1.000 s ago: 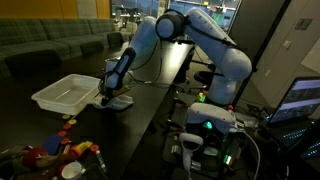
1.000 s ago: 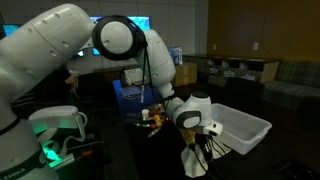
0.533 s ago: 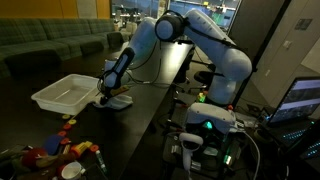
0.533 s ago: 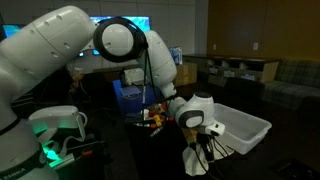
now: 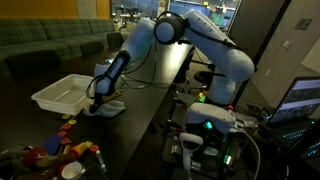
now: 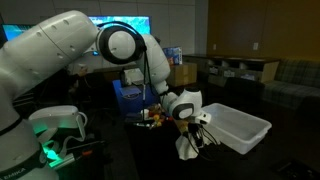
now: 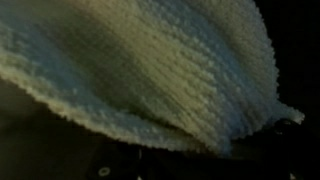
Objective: Use the cloth to push the objects on the counter to the left, then put it in the box
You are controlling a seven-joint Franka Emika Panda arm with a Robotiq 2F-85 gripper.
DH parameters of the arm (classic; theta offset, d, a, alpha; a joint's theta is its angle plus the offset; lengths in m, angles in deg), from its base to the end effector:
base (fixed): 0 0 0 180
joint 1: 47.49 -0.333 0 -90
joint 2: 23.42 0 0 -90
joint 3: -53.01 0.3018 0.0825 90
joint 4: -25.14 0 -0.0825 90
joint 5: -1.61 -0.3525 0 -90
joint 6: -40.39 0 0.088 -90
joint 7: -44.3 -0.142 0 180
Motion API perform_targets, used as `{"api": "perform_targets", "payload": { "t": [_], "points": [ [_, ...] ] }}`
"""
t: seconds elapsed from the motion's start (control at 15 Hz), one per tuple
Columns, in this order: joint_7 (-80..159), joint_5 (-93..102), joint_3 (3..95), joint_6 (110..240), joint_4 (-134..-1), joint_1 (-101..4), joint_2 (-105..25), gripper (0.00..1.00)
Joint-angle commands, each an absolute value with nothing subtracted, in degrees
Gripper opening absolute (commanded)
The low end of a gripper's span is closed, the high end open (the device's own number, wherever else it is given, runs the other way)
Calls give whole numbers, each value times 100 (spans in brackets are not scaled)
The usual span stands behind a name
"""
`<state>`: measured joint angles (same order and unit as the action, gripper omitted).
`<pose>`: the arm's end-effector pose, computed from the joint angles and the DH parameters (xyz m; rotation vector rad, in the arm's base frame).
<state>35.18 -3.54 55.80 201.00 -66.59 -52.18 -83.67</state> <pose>0.6450 0.0791 0.0119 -3.0298 0.2108 -0.2094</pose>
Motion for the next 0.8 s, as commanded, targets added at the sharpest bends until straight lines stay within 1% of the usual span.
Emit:
{"api": "perform_targets", "payload": {
  "t": [0.0,0.73],
  "points": [
    [3743,-271,5803,20138,-6405,-5489,-8601,8],
    [4424,-206,6500,20130,-6451,-5834,-8521,8]
  ]
}}
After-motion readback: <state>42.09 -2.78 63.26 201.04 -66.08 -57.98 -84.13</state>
